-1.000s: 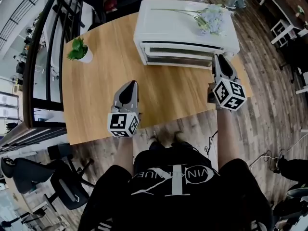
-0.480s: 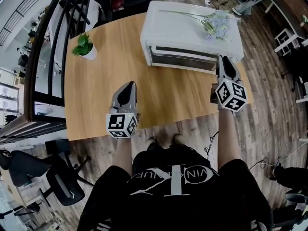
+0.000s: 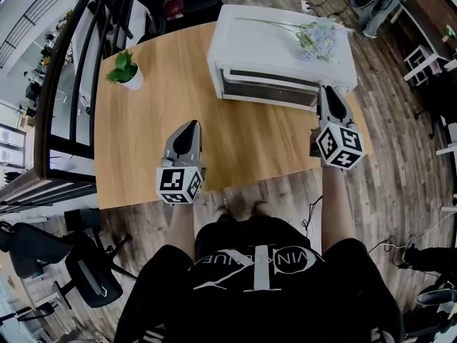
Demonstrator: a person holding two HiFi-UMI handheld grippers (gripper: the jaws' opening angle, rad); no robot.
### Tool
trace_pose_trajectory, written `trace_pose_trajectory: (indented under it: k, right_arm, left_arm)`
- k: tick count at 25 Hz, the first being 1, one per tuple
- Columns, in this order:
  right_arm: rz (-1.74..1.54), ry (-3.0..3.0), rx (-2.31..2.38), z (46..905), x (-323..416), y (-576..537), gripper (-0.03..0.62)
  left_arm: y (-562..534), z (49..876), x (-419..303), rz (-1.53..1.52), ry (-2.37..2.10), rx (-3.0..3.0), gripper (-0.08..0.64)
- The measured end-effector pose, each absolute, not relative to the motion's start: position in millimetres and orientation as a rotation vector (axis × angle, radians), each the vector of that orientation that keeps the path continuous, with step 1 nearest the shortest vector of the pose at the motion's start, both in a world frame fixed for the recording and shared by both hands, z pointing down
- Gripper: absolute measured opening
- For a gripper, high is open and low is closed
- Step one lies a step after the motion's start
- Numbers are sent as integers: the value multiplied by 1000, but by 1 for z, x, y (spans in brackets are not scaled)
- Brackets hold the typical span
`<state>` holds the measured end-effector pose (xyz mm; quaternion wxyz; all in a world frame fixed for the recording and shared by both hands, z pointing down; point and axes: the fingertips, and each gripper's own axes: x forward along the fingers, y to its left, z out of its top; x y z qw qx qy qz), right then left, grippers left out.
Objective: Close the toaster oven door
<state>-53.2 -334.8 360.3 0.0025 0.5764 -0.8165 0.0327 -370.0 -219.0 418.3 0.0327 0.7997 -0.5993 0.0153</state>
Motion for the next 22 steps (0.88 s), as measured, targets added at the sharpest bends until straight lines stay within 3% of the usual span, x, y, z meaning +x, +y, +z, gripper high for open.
trace_pose_trajectory:
  k: [22]
  right_arm:
    - [101,-2566,1719,370,-42,-277,35]
  left_arm:
    - [-223,406,-358,-18,-1810,2474,11]
